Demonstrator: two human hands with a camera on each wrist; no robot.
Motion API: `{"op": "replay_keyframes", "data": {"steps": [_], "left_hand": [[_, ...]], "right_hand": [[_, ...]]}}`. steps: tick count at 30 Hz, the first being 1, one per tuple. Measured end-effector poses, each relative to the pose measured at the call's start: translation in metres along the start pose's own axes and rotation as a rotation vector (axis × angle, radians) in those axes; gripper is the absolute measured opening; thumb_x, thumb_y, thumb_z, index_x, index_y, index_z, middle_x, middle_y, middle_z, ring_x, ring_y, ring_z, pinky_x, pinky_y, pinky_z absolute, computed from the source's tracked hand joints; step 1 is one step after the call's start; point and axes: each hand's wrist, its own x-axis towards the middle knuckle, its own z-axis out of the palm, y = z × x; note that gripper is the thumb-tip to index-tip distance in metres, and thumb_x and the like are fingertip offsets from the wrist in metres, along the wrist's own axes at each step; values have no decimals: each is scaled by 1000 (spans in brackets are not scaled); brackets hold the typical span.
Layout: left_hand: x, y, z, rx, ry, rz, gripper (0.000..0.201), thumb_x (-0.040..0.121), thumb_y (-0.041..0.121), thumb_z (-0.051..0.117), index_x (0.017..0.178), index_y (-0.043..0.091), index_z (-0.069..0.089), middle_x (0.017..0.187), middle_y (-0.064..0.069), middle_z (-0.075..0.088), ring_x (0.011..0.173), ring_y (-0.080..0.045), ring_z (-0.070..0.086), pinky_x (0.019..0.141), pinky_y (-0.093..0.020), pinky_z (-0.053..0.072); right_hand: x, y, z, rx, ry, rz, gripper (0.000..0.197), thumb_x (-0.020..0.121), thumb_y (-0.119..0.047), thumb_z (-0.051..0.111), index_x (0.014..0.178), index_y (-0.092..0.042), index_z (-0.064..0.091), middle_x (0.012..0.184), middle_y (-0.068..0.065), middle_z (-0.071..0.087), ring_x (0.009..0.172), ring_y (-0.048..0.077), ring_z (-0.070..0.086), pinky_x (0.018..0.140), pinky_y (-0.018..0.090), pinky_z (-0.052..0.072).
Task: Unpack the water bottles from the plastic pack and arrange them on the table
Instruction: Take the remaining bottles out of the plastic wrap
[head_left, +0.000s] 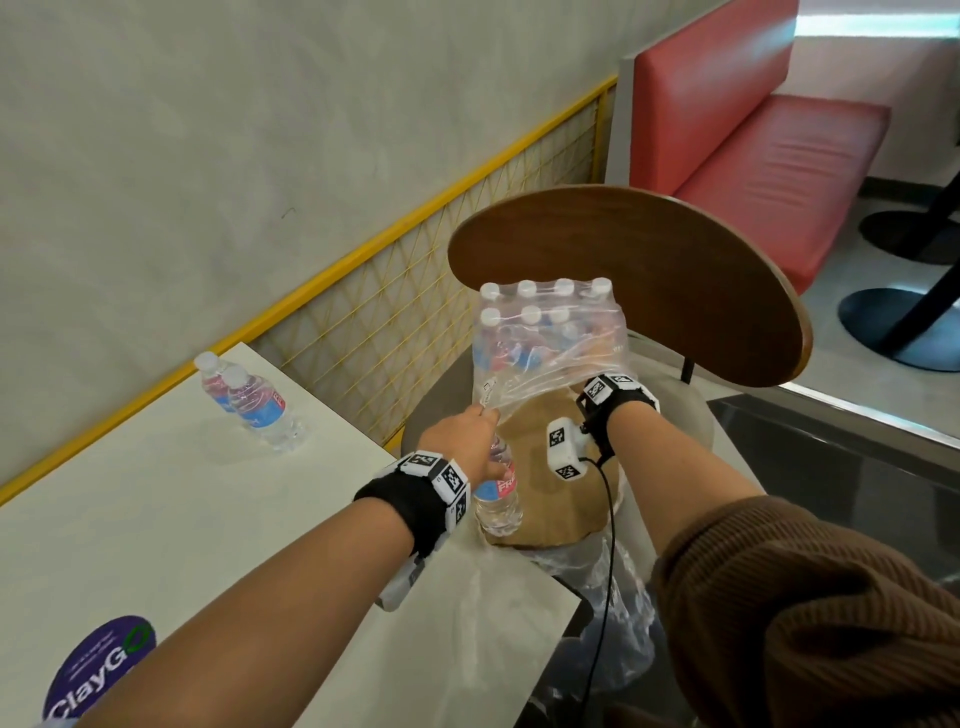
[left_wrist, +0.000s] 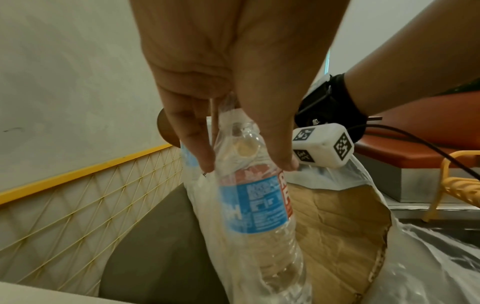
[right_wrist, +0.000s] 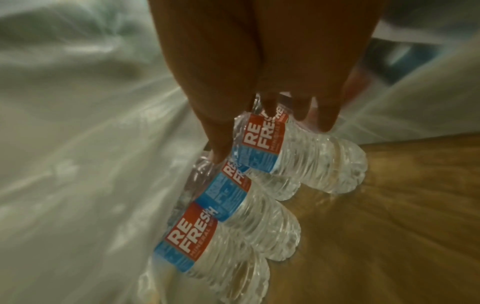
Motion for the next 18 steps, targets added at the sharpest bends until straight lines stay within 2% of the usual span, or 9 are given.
{"op": "replay_keyframes", "data": {"steps": [3, 6, 8, 10, 11, 12, 14, 16, 18], "left_hand": [[0, -1, 2, -9, 7, -15, 62, 82, 43, 67, 132, 16, 41, 126, -4, 49, 110, -26, 57, 82, -34, 46], [-2, -3, 2, -29, 7, -33, 62, 81, 45, 67, 130, 18, 42, 125, -5, 47, 107, -26, 58, 82, -35, 48], [-4, -8, 1, -54, 16, -58, 62, 77, 49, 70, 126, 20, 45, 125, -6, 40, 104, -28, 58, 82, -37, 50], [-5, -14, 0, -92, 20, -82, 62, 73, 51, 72, 122, 22, 49, 124, -8, 34, 103, -29, 57, 84, -36, 49], [-5, -18, -1, -108, 5, -83, 62, 73, 52, 72, 123, 23, 50, 122, -9, 36, 103, -30, 57, 83, -35, 48], [-6, -22, -1, -123, -19, -74, 60, 75, 52, 70, 123, 24, 50, 119, -10, 42, 102, -31, 57, 82, -35, 47], [-7, -27, -3, -159, -61, -42, 53, 80, 50, 66, 124, 26, 50, 111, -12, 57, 100, -31, 59, 79, -33, 46], [-12, -29, -5, -192, -90, -18, 46, 84, 44, 63, 125, 27, 51, 106, -13, 65, 97, -30, 61, 79, -33, 47], [-20, -29, -8, -198, -105, 16, 44, 86, 39, 63, 126, 25, 52, 108, -14, 65, 99, -30, 61, 81, -32, 47]], "right_hand": [[5, -3, -2, -19, 17, 1, 66, 89, -27, 59, 148, -18, 30, 155, 7, 25, 139, 29, 30, 110, 43, 35], [6, -5, 7, -47, 30, -13, 64, 91, -28, 57, 147, -15, 30, 156, 11, 19, 141, 30, 27, 113, 44, 32], [10, -7, 17, -19, 54, -62, 68, 89, -26, 58, 148, -16, 27, 157, 9, 17, 141, 30, 26, 114, 44, 30], [13, -12, 27, 173, 155, -81, 85, 85, -24, 63, 151, -31, 8, 160, 1, 5, 145, 28, 18, 116, 46, 24], [12, -16, 27, 331, 213, -70, 90, 84, -26, 64, 148, -42, 2, 159, -3, 5, 145, 27, 19, 116, 46, 24], [7, -21, 26, 502, 245, -62, 85, 86, -31, 62, 146, -47, 4, 158, -2, 13, 142, 26, 24, 114, 45, 27], [0, -28, 27, 789, 238, -32, 63, 89, -38, 58, 145, -32, 30, 146, 5, 38, 128, 27, 42, 106, 43, 37], [-6, -31, 34, 853, 92, -15, 57, 88, -37, 60, 140, -23, 40, 138, 11, 47, 121, 29, 47, 99, 40, 40], [-20, -35, 42, 776, 13, -81, 60, 83, -42, 63, 137, -24, 45, 139, 10, 49, 125, 28, 47, 102, 37, 38]]}}
